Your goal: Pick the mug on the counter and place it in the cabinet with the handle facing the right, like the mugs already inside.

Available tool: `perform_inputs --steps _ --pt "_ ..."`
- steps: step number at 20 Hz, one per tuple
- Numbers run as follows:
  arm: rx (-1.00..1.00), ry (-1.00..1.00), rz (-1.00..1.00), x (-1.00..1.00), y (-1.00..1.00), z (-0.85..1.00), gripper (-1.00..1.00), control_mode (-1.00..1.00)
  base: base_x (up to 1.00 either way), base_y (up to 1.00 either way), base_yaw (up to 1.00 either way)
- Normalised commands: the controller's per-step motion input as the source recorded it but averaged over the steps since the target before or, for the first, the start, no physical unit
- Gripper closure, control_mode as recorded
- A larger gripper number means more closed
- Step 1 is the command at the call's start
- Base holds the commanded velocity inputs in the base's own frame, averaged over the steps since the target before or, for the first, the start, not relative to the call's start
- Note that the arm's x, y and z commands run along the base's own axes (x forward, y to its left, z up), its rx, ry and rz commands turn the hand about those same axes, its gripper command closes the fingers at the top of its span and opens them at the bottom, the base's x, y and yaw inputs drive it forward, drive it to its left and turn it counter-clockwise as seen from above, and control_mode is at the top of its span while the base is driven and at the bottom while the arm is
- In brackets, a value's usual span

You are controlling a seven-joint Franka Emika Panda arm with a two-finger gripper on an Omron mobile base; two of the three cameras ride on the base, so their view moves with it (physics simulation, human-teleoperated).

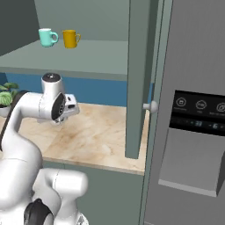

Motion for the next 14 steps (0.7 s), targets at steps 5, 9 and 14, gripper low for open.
perform_inputs --steps 5,9,14 --pt "0.02 -0.21 0.39 -0.41 -0.2 0.75 1.0 -1.0 0.0 0.0 0.0" --pt "0.0 -0.11 0.33 -0.32 0.0 0.6 1.0 -1.0 0.0 0.0 0.0" --pt "0.03 -0.01 0.27 -0.26 0.0 0.64 1.0 -1.0 0.0 0.0 0.0"
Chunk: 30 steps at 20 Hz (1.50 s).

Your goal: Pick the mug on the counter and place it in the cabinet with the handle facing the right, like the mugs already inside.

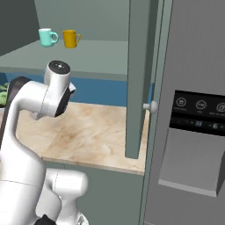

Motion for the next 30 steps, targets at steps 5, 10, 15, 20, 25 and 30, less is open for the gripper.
perform_inputs --steps 5,10,15,20,25,30 --pt "0.0 -0.04 0.14 -0.19 0.07 0.64 1.0 -1.0 0.0 0.0 0.0" --pt "0.04 -0.03 -0.02 -0.04 0.01 0.52 1.0 -1.0 0.0 0.0 0.0" --pt "0.0 -0.01 -0.05 0.0 0.01 0.53 1.0 -1.0 0.0 0.0 0.0" --pt "0.02 0.0 0.0 0.38 0.01 0.2 1.0 -1.0 0.0 0.0 0.0" --pt "0.0 -0.01 0.0 0.56 0.0 0.14 1.0 -1.0 0.0 0.0 0.0" --pt "0.02 -0.03 0.0 0.31 0.0 0.22 1.0 -1.0 0.0 0.0 0.0"
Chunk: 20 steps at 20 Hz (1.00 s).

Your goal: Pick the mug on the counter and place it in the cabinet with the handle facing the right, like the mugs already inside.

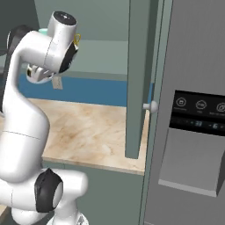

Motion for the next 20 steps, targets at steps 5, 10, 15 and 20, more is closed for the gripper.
perform_inputs --steps 5,10,15,20 --pt "0.01 -0.01 0.0 0.53 0.0 0.09 1.0 -1.0 0.0 0.0 0.0" --pt "0.08 -0.02 0.0 -0.26 0.12 0.24 1.0 -1.0 0.0 0.0 0.0" --pt "0.08 -0.01 0.0 -0.04 0.05 0.1 1.0 -1.0 0.0 0.0 0.0" --pt "0.01 -0.02 0.0 0.32 0.06 0.03 1.0 -1.0 0.0 0.0 0.0"
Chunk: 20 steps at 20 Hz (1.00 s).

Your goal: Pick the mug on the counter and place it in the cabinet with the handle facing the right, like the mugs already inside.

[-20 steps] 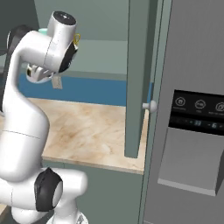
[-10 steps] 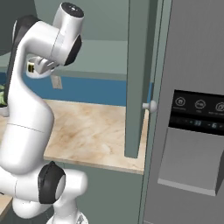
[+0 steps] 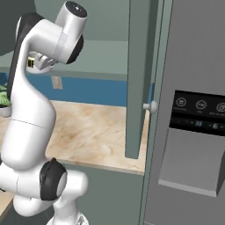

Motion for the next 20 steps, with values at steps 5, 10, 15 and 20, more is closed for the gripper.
perform_inputs --steps 5,10,15,20 --pt "0.0 -0.05 0.0 0.31 0.09 0.15 1.0 -1.0 0.0 0.0 0.0" --pt "0.0 -0.01 0.0 0.39 0.04 0.05 1.0 -1.0 0.0 0.0 0.0" --pt "0.0 0.0 0.0 0.37 0.0 0.02 1.0 -1.0 0.0 0.0 0.0" --pt "-0.01 0.0 0.0 0.32 0.0 0.03 1.0 -1.0 0.0 0.0 0.0"
